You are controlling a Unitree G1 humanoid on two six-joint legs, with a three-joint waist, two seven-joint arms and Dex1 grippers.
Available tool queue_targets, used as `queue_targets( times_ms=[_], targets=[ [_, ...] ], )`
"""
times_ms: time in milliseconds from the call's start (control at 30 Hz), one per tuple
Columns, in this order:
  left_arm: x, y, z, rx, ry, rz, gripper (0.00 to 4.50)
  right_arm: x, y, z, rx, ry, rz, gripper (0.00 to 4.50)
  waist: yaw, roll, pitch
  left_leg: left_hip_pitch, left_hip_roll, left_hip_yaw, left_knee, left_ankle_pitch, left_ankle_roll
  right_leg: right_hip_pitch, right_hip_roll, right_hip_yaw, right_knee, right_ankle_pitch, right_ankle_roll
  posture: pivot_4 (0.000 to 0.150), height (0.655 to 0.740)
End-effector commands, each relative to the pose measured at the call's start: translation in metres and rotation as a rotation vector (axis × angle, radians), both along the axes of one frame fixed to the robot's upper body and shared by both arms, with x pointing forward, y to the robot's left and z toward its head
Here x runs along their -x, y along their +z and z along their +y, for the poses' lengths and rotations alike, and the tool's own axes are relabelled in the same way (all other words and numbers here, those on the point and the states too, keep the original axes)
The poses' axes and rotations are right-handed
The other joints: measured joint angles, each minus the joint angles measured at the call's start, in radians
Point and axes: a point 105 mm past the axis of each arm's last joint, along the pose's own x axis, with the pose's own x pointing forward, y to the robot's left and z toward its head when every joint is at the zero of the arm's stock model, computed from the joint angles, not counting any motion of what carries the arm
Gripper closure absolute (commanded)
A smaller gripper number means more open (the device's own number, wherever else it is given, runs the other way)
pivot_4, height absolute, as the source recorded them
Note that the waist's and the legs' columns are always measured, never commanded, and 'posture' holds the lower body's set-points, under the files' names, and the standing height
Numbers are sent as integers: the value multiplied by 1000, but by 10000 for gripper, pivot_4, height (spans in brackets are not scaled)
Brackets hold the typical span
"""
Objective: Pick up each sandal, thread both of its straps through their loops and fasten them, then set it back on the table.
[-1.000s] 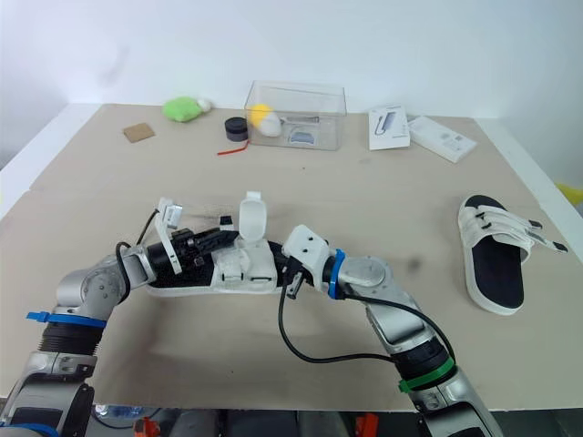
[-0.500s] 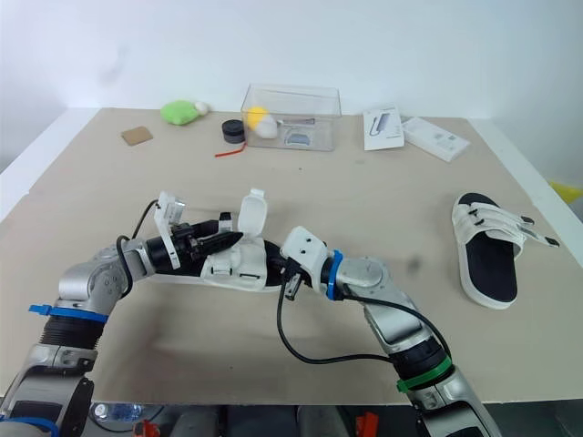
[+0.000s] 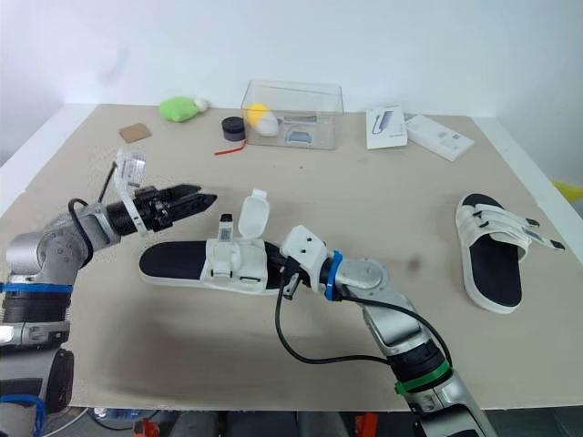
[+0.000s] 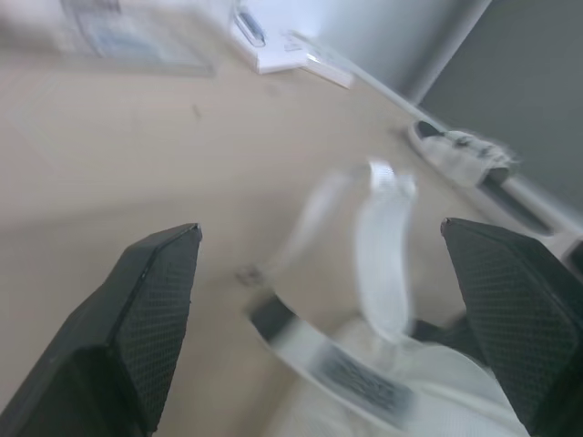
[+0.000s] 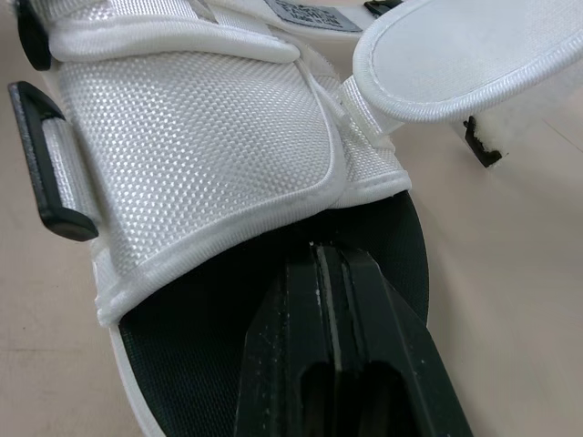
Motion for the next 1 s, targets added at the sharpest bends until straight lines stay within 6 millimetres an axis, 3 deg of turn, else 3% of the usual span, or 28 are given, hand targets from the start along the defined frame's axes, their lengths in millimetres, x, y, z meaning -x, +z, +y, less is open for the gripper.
queue_targets(
  times_ms=[33, 133, 367, 833, 1000],
  targets=[
    [-18, 5, -2, -240, 14, -202, 1154, 1, -11, -2, 19, -20, 43, 45000, -1, 0, 0, 0, 0, 0, 0, 0, 0, 0, 0, 0, 0, 0, 0, 1500, 7400],
    [-25, -7, -7, -351, -27, -260, 1154, 2, -12, -2, 21, -20, 43, 45000, -2, 0, 0, 0, 0, 0, 0, 0, 0, 0, 0, 0, -1, 0, 0, 1500, 7400],
    [-21, -49, -30, -466, -217, -219, 1154, -2, -9, -7, 30, -31, 28, 45000, -1, 0, 0, -2, 0, 0, -2, 0, 0, -1, 0, 0, -1, -1, 0, 1500, 7400],
    [-37, -48, -69, -425, -259, -239, 1154, -3, -7, -7, 28, -41, 15, 45000, 2, 0, 0, -2, 0, -1, -2, 0, 0, -1, 1, 0, -1, -1, 1, 1500, 7400],
    [-41, -51, -73, -452, -246, -255, 15266, -3, -7, -8, 28, -47, 15, 45000, 2, 0, 0, -2, 0, -1, -2, 0, 0, -1, 1, 0, -1, -1, 1, 1500, 7400]
  ],
)
